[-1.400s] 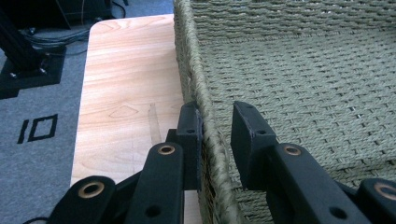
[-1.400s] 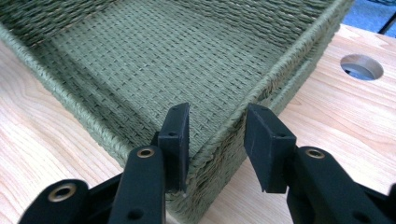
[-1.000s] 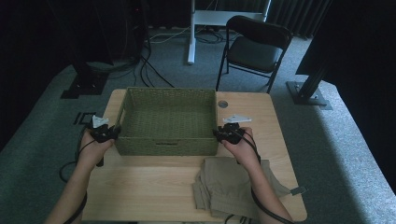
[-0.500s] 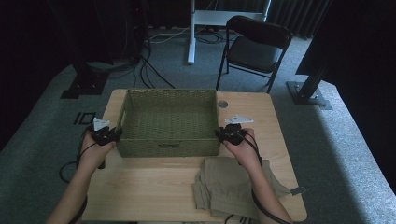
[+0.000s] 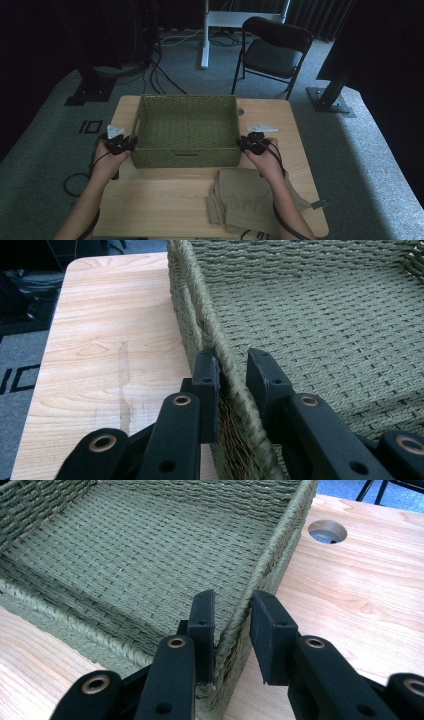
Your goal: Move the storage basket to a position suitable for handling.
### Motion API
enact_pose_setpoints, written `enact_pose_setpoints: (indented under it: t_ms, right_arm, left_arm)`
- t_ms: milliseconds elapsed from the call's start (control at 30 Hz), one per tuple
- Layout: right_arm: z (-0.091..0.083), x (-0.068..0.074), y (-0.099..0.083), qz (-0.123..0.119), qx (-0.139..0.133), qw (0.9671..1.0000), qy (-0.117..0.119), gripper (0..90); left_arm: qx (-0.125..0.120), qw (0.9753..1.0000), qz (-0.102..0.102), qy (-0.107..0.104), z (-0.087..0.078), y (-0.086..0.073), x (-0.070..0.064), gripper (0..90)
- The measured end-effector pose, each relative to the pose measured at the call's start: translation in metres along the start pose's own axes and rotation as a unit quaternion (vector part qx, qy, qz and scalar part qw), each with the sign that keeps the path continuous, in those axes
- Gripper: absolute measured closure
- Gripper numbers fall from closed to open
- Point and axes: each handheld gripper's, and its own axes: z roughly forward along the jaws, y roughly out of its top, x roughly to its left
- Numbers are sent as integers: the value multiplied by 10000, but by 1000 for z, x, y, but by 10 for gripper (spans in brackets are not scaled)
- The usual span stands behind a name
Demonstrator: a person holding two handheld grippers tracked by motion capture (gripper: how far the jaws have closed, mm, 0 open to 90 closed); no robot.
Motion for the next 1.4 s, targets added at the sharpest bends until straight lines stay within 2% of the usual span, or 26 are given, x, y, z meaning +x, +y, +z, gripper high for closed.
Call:
enact_pose_setpoints:
  t_ms: [33, 100, 300, 433, 600, 733, 967, 1133, 1300, 1400]
  right_arm:
    - [-1, -3, -1, 104, -26, 9999, 28, 723]
    - [-2, -5, -2, 153, -30, 9999, 23, 724]
    - [-7, -11, -3, 104, -2, 9997, -205, 736]
    - [-10, -19, -6, 223, -29, 9995, -206, 738]
    - [-15, -27, -8, 228, 0, 9991, -363, 746]
    - [-19, -37, -11, 351, -26, 9986, -399, 750]
    - [-27, -51, -15, 413, -15, 9978, -521, 755]
    - [-32, -61, -18, 481, -18, 9974, -540, 757]
    - [-37, -69, -21, 562, -35, 9970, -532, 756]
    - [-38, -73, -22, 569, -27, 9968, -557, 754]
  left_arm:
    - [11, 10000, -13, -19, 1, 0, -1, 772]
    - [-11, 10000, -42, -32, 2, 1, -4, 772]
    - [-34, 10000, -22, -57, 8, 4, -15, 771]
    - [-41, 9999, -53, -84, 12, 6, -22, 772]
    - [-9, 10000, 17, -97, 17, 11, -34, 772]
    - [-32, 9999, 46, -155, 22, 13, -44, 770]
    - [-38, 9997, 95, -216, 30, 18, -60, 768]
    - [-56, 9995, 92, -304, 33, 19, -69, 762]
    - [-10, 9995, 157, -290, 38, 23, -78, 762]
    - [-42, 9994, 99, -338, 40, 24, -83, 762]
